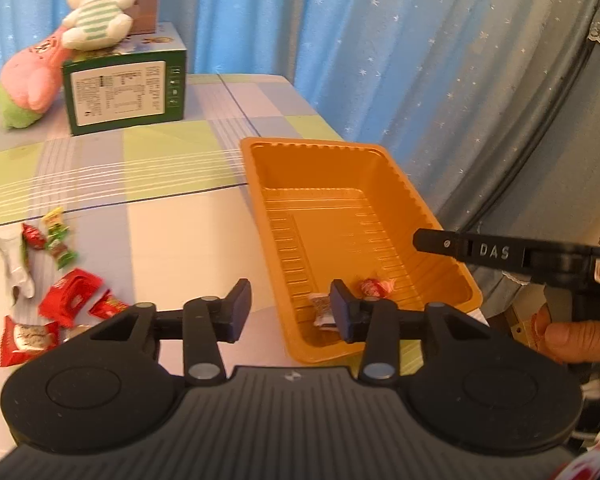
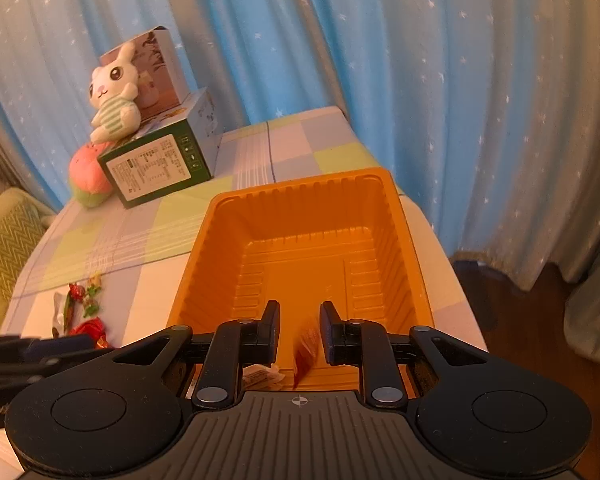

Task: Organize snacks
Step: 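Carry both snacks to the orange tray and open both tools, then grasp the large red printed packet with the left tool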

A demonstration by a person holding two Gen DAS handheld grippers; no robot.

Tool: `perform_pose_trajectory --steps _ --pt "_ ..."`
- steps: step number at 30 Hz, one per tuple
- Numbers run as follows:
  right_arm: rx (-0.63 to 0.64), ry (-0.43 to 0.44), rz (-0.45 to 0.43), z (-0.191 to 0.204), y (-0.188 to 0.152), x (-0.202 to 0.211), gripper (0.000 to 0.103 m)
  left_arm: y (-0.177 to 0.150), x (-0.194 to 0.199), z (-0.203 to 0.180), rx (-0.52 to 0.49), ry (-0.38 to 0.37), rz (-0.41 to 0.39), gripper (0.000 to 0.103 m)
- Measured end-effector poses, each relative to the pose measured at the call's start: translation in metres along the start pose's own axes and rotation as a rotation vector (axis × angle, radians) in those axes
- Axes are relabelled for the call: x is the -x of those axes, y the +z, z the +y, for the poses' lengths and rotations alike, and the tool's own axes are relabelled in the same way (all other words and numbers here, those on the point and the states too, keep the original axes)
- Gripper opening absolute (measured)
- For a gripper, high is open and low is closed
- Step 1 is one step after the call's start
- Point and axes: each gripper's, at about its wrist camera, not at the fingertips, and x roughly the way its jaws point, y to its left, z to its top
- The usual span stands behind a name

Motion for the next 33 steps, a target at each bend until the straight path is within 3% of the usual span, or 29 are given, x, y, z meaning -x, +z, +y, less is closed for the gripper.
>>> perform_pose_trajectory --steps 2,3,9,19,24,33 --pt "-0.020 -0.002 -0.018 -0.002 -0.001 0.006 0.048 -0.003 0.007 0.003 0.002 0.009 -0.006 0.043" --pt "-0.026 -0.003 -0.026 -0.002 -0.001 0.010 0.051 -0.005 0.010 0.004 0.005 0.013 -0.008 0.044" --pt "-0.069 0.012 -0.054 0.003 -0.012 0.042 0.051 -0.019 0.038 0.012 0.025 0.037 -0.028 0.052" --pt "-0.034 0.060 -0.078 0.049 -0.054 0.094 0.056 -0.051 0.094 0.034 0.064 0.080 -0.058 0.062" --pt "-0.005 0.072 -0.063 0.071 -0.077 0.107 0.066 -0.067 0.120 0.048 0.086 0.111 -0.073 0.067" --pt "0.035 0.100 -0.032 0.098 -0.098 0.114 0.068 -0.092 0.155 0.083 0.142 0.187 -0.080 0.071"
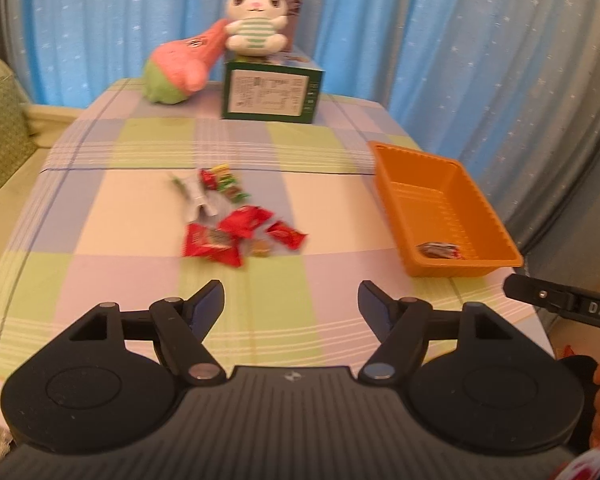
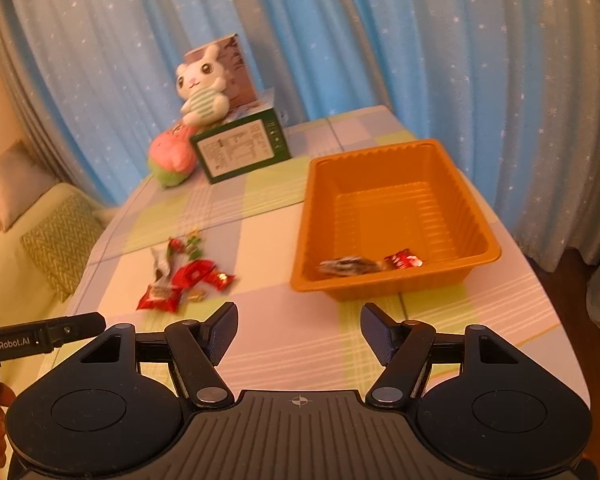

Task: Organize snacks
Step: 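Grasp the large red printed packet with the left tool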

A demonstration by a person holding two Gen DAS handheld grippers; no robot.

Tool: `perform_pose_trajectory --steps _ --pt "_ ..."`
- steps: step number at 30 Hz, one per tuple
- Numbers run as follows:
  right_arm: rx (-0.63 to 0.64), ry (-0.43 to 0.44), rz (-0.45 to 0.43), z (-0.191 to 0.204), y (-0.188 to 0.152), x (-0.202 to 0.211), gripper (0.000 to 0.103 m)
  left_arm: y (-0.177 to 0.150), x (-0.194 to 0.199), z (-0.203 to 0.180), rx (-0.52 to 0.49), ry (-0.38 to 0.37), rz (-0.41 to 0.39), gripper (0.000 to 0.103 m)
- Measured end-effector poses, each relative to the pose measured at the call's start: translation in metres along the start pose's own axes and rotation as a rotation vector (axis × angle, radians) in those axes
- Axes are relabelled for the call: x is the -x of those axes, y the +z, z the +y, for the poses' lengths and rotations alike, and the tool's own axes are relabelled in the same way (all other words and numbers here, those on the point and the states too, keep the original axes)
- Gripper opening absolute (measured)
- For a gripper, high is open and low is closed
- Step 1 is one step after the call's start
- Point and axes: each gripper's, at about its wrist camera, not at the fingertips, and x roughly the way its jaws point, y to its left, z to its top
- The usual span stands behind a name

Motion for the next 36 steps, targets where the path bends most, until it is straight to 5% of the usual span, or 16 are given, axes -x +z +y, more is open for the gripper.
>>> perform_pose_trajectory --steps 10,18,36 --pt "0.047 0.021 0.017 0.022 -0.007 -0.005 0.068 -0.005 0.009 0.025 -0.003 0.040 -0.014 0.071" --pt "0.090 0.031 0.046 0.032 -0.012 -0.019 0.068 0.000 -0.006 0.034 -0.099 0.027 0.006 0.071" --pt "0.189 0.058 0.140 0.062 -0.018 -0.119 0.068 0.028 -0.098 0.063 -0.513 -0.028 0.080 0.065"
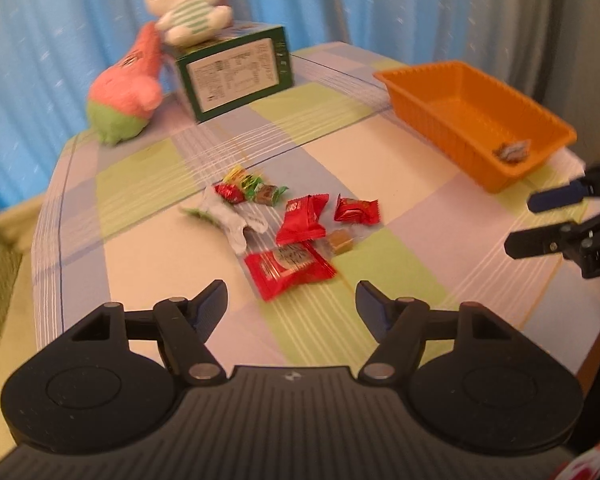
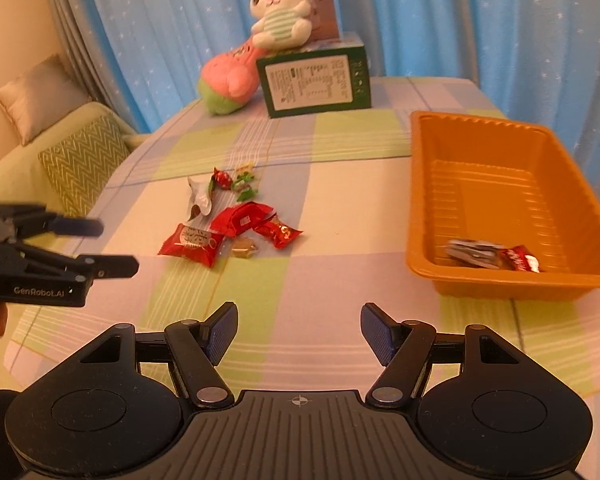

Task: Organize snacks
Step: 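Grasp the large red printed packet with the left tool, then grasp the small brown candy with the right tool while the left tool holds the red packet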

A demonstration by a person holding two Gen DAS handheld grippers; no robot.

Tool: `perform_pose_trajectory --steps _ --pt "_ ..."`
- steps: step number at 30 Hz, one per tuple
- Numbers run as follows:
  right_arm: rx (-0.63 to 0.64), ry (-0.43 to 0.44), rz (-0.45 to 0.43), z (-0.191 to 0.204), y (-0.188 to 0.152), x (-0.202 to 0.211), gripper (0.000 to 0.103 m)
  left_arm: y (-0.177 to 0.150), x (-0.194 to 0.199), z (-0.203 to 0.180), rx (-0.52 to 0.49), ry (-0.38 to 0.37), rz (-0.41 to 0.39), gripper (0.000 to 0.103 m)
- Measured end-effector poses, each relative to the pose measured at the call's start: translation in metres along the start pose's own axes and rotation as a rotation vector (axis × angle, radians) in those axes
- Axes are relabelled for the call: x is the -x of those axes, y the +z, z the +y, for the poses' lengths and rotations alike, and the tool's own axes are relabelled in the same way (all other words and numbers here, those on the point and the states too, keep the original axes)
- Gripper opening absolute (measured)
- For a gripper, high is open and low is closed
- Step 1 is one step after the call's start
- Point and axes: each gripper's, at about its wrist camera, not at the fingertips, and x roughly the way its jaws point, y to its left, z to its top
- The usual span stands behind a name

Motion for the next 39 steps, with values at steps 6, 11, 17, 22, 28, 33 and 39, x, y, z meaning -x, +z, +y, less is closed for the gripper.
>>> perform_pose_trajectory --steps 6,11,17,22,28,33,39 --pt "0.013 0.003 0.033 -0.001 0.008 -0.036 0.068 0.012 -0.039 0.004 -0.208 -0.054 0.013 0.064" --pt "0.035 -0.009 0.053 -0.004 0.011 -0.057 0.068 0.019 -0.073 0.006 -0.334 -0.117 0.023 0.062" --pt "0.045 -0.010 0.065 -0.008 0.013 -0.071 0.068 0.020 -0.103 0.006 -0.383 -0.205 0.130 0.041" --pt "0.057 0.013 0.059 -0.005 0.017 -0.080 0.068 0.011 -0.102 0.014 -0.230 -0.212 0.146 0.030" --pt "0.096 0.072 0.023 0.014 0.025 -0.093 0.068 0.003 -0.078 0.021 -0.016 -0.168 0.098 0.022" --pt "0.253 0.123 0.003 0.041 0.030 -0.110 0.060 -0.002 -0.058 0.028 0.085 -0.124 0.074 0.022" --pt "0.536 0.116 -0.009 0.061 0.034 -0.137 0.048 -0.010 -0.038 0.048 0.222 -0.093 0.024 0.021"
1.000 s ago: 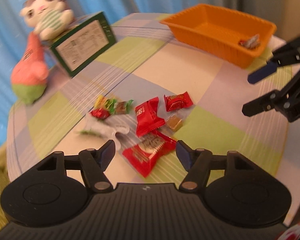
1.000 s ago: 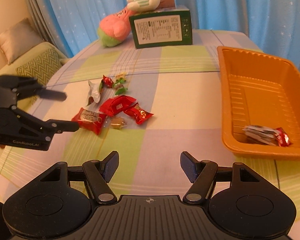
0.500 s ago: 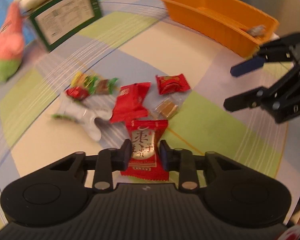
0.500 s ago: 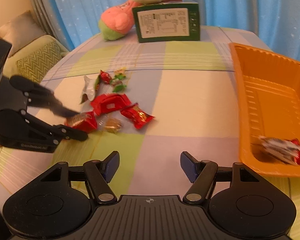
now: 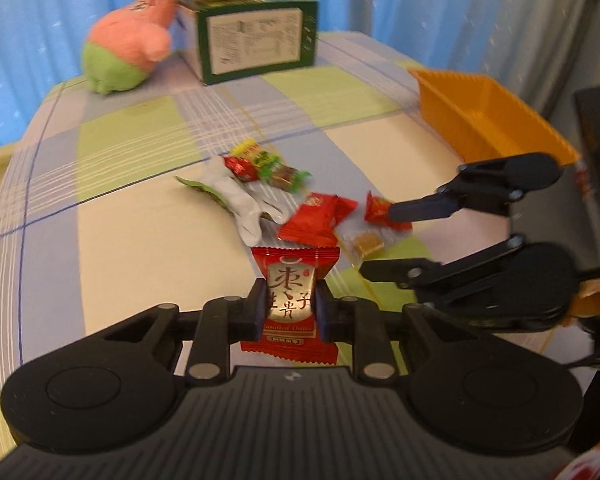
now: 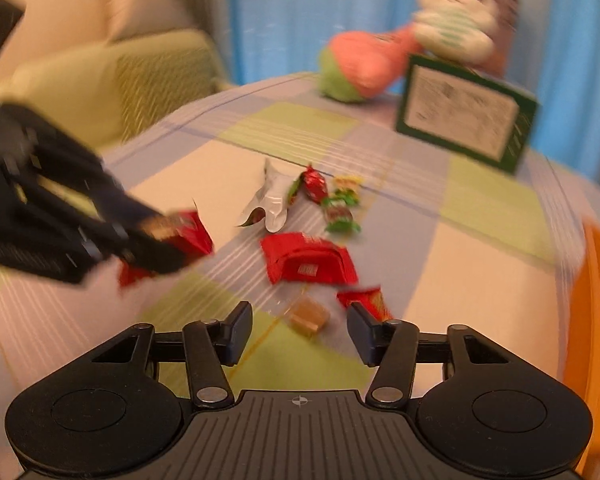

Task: Organize snacks
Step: 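Grasp the small brown candy with the right tool while the left tool holds the red packet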

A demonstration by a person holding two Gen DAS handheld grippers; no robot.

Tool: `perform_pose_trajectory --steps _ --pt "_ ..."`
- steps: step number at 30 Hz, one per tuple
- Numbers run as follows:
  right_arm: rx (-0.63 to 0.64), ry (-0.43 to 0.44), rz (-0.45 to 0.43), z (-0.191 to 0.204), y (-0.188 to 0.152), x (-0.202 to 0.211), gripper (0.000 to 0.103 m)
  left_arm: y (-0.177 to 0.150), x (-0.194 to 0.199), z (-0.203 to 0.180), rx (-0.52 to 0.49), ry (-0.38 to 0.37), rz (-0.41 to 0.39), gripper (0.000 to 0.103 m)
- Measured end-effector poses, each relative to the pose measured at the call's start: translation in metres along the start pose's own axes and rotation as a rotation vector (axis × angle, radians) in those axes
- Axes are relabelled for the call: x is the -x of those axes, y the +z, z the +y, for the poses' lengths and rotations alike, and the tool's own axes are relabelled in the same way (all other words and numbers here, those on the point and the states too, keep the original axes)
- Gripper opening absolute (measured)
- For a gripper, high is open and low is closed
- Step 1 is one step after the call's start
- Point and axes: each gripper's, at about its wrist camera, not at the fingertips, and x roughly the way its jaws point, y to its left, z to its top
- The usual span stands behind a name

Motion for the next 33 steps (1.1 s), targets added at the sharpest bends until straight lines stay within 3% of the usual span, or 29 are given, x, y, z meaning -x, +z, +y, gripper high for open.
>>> perform_pose_trajectory --steps 4,7,8,13,22,33 --pt "0.083 0.055 0.054 -0.005 0.002 -0.018 0.037 0.000 0.010 0.004 0.040 0.007 -0.034 0.021" --pt "0.078 0.082 0.064 -0.009 0.001 -0.019 0.029 -0.002 0.014 0.004 0.072 -0.002 -0.049 0.021" --pt "0.057 0.087 0.071 -0.009 0.000 -0.018 0.022 -0.003 0.015 0.004 0.083 -0.004 -0.050 0.021" --pt "-0.054 0.061 0.067 -0.008 -0.008 0.000 0.021 -0.007 0.016 -0.004 0.124 0.004 -0.034 0.021" --pt "-0.319 -0.023 -0.014 -0.011 -0.016 0.076 0.021 -0.011 0.034 -0.039 0.215 0.019 -0.044 0.021" --pt "-0.462 -0.150 -0.030 -0.016 -0.039 0.157 0.021 -0.010 0.072 -0.087 0.287 0.060 -0.093 0.021"
